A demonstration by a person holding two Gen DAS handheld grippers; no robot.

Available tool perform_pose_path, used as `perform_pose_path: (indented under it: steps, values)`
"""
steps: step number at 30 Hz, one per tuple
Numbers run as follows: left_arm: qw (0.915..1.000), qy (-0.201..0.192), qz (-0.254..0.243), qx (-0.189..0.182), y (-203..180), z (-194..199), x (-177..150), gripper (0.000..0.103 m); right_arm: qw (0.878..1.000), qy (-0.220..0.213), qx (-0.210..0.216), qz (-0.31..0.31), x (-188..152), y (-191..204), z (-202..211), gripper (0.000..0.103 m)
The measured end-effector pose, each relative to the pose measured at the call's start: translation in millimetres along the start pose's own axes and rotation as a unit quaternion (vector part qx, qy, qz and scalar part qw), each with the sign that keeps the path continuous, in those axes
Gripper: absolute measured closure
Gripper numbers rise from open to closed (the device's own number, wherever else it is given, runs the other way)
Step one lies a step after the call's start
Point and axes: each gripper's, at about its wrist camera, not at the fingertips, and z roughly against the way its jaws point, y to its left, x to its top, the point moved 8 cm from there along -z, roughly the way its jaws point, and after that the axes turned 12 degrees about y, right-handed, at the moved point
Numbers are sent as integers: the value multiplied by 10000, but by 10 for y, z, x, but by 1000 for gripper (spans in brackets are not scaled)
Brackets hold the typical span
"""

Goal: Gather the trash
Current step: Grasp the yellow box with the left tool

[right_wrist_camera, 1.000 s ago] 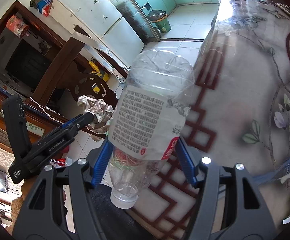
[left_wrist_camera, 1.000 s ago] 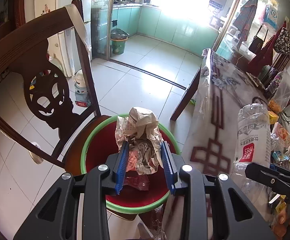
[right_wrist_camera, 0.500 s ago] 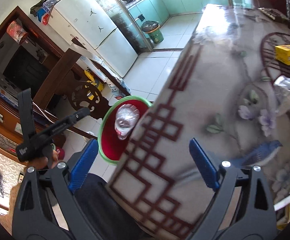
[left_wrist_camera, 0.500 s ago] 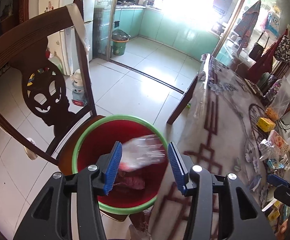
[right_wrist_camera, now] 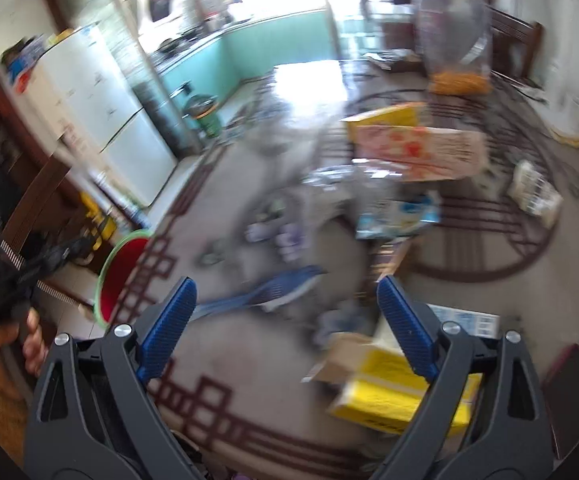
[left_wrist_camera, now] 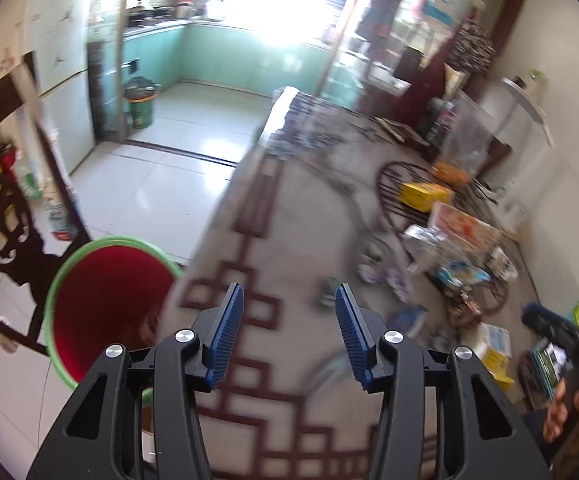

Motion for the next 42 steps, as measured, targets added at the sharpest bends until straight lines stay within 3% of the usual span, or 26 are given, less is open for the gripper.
perform_pose_path:
  steps: [5, 8, 10, 14, 16, 17, 20, 22, 24, 28, 29, 33, 34, 35, 38, 42]
  values:
    - [9977, 289, -513, -337, -555, -111, -173, 58, 9973, 46, -368, -636, 20, -692, 23, 13]
    - [9908, 568, -1065, -613, -1021, -242, -373, 57, 9938, 44, -645, -903, -29, -1009, 23, 12]
    - [9815, 734, -1595, -766, -1404, -331, -537, 55, 9914, 12, -647, -1137, -70, -1183, 17, 12]
    - [9407, 984, -3106, -949, -2147, -511, -906, 31, 9884, -7, -546, -1420, -178, -1438, -2, 12]
    - [9082, 1057, -3974, -781, -2442, -639, -1071, 26, 9871, 0, -512, -1518, -225, -1516, -4, 11]
    - [8863, 1083, -4458, -632, -2565, -721, -1154, 23, 9859, 38, -453, -1612, -260, -1578, -30, 11]
    - [8414, 1164, -5268, -297, -2819, -936, -1289, 20, 9829, 161, -233, -1821, -317, -1664, -81, 11]
    - [8281, 1326, -5439, -274, -2927, -1066, -1318, 18, 9823, 183, -78, -1864, -320, -1678, -96, 10]
    - [8220, 1590, -5460, -312, -2989, -1203, -1341, 15, 9818, 255, -43, -1883, -325, -1685, -135, 9]
    - [8193, 1902, -5407, -155, -2983, -1446, -1384, 17, 9804, 331, 51, -1941, -331, -1695, -186, 9]
    - [8219, 1950, -5349, -193, -2987, -1466, -1396, 28, 9797, 331, 85, -1977, -329, -1712, -187, 9]
    - [8401, 1914, -5067, -283, -2953, -1461, -1340, 56, 9755, 355, 218, -2158, -351, -1784, -210, 8]
    - [8446, 1850, -5017, -272, -2931, -1430, -1293, 71, 9749, 372, 218, -2184, -354, -1792, -216, 8]
    - [8486, 1803, -4966, -275, -2902, -1402, -1248, 76, 9747, 397, 200, -2191, -357, -1796, -227, 8]
    - [8677, 1693, -4665, -294, -2755, -1296, -1127, 83, 9753, 438, 153, -2160, -367, -1778, -237, 8]
    - [8972, 1596, -4110, -253, -2434, -1128, -986, 85, 9744, 542, 165, -2177, -383, -1750, -300, 8]
